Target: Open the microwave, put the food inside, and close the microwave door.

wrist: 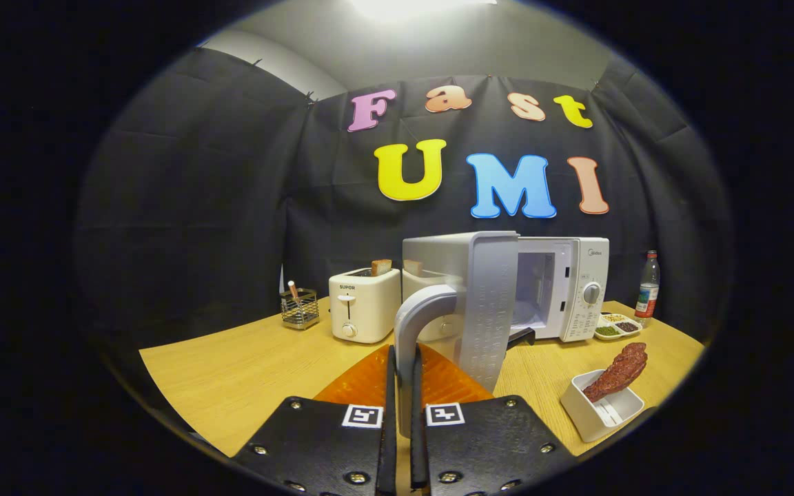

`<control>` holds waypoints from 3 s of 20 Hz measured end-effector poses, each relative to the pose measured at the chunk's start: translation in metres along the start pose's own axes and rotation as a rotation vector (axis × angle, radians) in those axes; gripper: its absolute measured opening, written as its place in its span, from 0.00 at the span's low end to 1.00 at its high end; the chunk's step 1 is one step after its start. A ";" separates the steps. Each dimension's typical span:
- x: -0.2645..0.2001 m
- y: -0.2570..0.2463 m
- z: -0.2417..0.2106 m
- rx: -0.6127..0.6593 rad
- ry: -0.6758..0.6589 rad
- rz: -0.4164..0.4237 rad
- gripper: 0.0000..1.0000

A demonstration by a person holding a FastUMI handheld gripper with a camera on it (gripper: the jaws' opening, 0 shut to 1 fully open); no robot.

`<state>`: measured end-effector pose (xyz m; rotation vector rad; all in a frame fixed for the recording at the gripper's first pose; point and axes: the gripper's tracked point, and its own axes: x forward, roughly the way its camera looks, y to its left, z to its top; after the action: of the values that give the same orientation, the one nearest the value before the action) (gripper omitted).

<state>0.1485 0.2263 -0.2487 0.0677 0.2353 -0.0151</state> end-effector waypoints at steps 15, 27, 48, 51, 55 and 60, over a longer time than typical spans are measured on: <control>-0.006 0.105 0.005 0.025 -0.006 -0.082 0.11; -0.088 0.049 0.079 -0.100 -0.214 0.264 0.94; -0.028 -0.296 -0.034 0.205 0.109 -0.022 0.94; -0.005 -0.320 -0.062 0.307 0.188 -0.052 0.97; 0.016 -0.307 -0.080 0.536 0.249 0.044 0.77; 0.023 -0.300 -0.077 0.791 0.271 0.103 0.21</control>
<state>0.1456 -0.0677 -0.3482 0.8732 0.4866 0.0044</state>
